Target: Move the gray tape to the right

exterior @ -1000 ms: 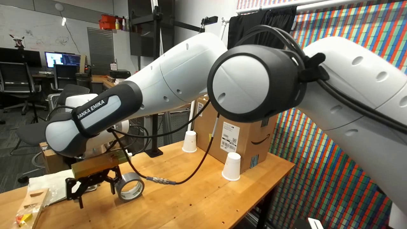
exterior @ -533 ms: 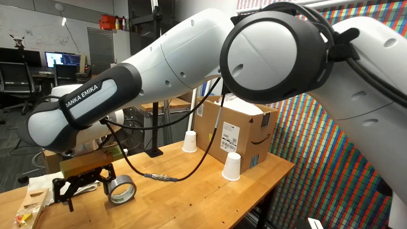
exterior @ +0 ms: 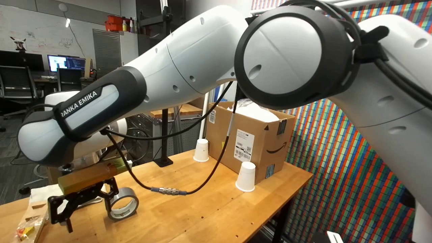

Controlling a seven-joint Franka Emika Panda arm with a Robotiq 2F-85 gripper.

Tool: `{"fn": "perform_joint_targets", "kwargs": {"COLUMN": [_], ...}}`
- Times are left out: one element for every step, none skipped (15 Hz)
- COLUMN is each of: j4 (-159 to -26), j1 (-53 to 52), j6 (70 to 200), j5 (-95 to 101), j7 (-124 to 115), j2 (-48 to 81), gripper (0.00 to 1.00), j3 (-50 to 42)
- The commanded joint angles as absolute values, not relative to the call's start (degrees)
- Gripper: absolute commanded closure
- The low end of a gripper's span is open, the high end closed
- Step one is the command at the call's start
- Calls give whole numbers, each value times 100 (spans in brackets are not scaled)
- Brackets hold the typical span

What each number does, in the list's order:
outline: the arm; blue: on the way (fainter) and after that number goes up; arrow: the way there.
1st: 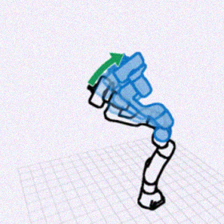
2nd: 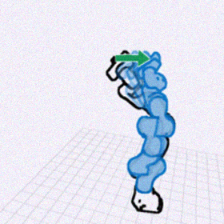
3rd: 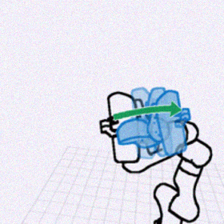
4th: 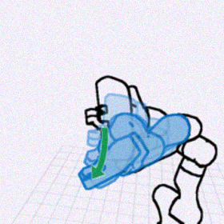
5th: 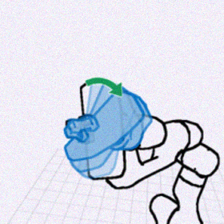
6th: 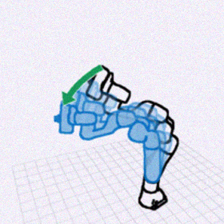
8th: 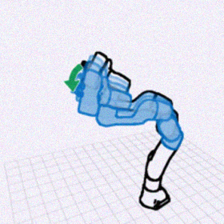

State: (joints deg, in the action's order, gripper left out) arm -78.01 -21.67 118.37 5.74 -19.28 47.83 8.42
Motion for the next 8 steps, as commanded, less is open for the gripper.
{"fn": "perform_joint_targets", "kwargs": {"j4": [-7612, -7542, -7500, -7443, -7381, -7315, -7262, -7176], "j1": [-2279, -2299, -2303, -2318, -2320, -2310, -2300, -2287], "j6": [11785, 11773, 11774, 11755, 11745, 11737, 11722, 11704], "j5": [508, 515, 509, 533, 539, 535, 531, 527], "j7": [-1659, -1622, -1575, -1522, -1475, -1421, -1383, -1344], "j2": [4824, 4868, 4889, 4912, 4954, 4989, 5016, 5072], "gripper": [0, 0, 0, 0, 0, 0, 0, 0], "j3": [825, 819, 824, 814, 807, 806, 802, 791]}}
